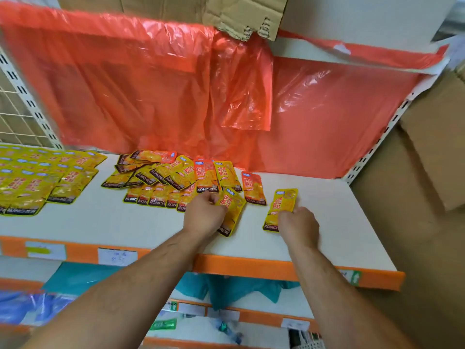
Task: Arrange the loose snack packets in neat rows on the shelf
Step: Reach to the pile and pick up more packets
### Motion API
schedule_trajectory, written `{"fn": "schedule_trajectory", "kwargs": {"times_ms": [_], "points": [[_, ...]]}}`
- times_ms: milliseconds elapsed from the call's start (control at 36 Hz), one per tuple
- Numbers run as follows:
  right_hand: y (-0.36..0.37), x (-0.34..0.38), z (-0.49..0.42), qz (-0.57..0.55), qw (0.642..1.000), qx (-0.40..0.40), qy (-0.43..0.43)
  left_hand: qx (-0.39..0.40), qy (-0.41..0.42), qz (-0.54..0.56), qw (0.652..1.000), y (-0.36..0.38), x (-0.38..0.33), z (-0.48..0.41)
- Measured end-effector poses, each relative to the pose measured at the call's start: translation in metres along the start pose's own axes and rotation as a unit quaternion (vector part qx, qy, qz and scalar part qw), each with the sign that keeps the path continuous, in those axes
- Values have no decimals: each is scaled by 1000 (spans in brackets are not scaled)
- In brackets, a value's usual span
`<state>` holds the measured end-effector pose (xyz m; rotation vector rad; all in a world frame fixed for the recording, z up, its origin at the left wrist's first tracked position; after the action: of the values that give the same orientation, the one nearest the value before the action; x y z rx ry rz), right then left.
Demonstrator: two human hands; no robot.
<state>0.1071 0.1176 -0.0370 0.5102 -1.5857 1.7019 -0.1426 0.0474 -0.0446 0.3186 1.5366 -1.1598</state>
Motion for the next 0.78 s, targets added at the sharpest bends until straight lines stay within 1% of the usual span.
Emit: {"fn": "schedule_trajectory", "kwargs": {"times_ms": [83, 139, 222, 333, 417, 667, 778], "points": [[-6, 6, 31, -42, 999, -32, -12, 18, -37, 66, 997, -17, 14, 11], [0, 15, 55, -78, 996, -20, -25, 35, -61, 102, 992, -29, 26, 20], [27, 30, 93, -156, 986, 61, -13, 53, -83, 144, 985, -53, 44, 34], [60, 50, 145, -202, 969, 142, -16, 52, -84, 178, 979, -99, 63, 59], [83, 66, 183, -206, 960, 189, -29, 47, -97, 214, 971, -138, 80, 76], [152, 116, 272, -140, 955, 238, -108, 10, -117, 254, 960, -246, 143, 98], [182, 134, 295, -138, 949, 257, -118, -13, -127, 273, 953, -282, 167, 98]]}}
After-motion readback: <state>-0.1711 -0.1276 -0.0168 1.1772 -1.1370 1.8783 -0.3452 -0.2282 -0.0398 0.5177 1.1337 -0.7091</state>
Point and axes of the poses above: each hand's wrist, its own z-axis away from the middle knuckle, its own y-axis out of the palm, x = y × z, the point moved 8 cm from there along -z, towards the middle knuckle
